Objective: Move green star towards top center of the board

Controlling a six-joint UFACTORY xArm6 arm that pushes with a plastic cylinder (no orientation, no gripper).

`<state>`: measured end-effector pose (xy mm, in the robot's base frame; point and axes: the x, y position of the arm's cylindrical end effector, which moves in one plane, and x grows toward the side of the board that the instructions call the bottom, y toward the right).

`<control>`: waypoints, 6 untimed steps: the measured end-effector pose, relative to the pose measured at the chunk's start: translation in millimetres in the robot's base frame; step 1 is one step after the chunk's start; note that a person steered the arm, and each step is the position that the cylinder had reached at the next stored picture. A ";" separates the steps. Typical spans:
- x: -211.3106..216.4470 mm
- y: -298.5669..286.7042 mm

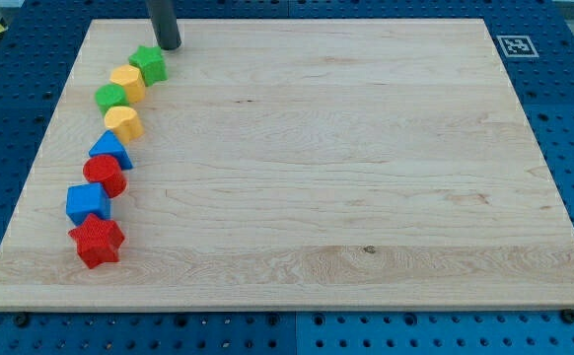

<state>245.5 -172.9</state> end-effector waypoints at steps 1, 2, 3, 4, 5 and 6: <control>-25.0 -11.9; -53.2 -56.4; -53.9 -106.2; -39.7 -131.5; -1.3 -122.0; 34.1 -103.7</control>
<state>279.6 -276.6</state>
